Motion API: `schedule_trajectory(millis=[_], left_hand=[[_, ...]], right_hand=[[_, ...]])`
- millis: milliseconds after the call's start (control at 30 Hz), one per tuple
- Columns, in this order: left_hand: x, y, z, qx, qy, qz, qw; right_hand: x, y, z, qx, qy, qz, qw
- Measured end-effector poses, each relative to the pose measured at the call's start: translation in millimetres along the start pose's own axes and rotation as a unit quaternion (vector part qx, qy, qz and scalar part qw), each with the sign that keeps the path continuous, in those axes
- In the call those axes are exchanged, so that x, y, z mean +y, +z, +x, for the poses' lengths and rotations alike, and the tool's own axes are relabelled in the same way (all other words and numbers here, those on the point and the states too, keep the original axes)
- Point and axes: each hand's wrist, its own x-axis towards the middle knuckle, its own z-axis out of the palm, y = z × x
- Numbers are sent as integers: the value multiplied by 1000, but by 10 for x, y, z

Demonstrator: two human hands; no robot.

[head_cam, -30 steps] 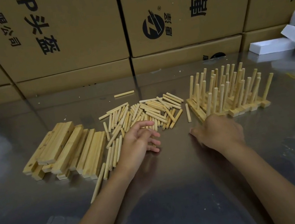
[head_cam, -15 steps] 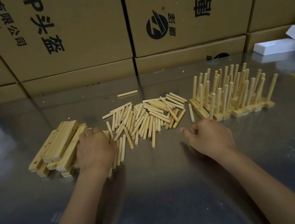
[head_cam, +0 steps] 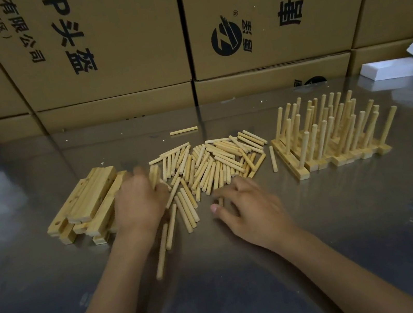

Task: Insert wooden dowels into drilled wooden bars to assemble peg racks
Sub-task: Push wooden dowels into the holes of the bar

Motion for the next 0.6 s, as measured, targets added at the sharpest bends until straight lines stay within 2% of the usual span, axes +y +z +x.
schedule_trajectory(millis=[100, 167, 200, 267, 333, 400, 500, 533, 600], left_hand=[[49, -63, 6, 71, 40, -88, 993], [100, -67, 6, 58, 18, -199, 978], [128, -63, 3, 24, -22, -279, 960], [199, -54, -21, -92, -128, -437, 885], [251, -19, -57, -211, -181, -530, 801], [292, 42, -101, -284, -186, -569, 749], [367, 132, -200, -347, -155, -592, 711], [393, 161, -240, -367, -145, -595, 700], [443, 226, -320, -400, -135, -597, 682]], right_hand=[[-24, -2, 22, 14, 20, 8, 1000], [17, -19, 13, 19, 42, 35, 998], [41, -34, 9, 14, 55, 51, 997], [82, -81, 6, 17, 92, 103, 990], [115, -157, -4, 61, 131, 173, 974], [127, -257, -9, 99, 160, 277, 942], [77, -412, -1, 108, 181, 516, 830], [56, -444, -1, 115, 177, 548, 809], [16, -475, -11, 126, 159, 559, 804]])
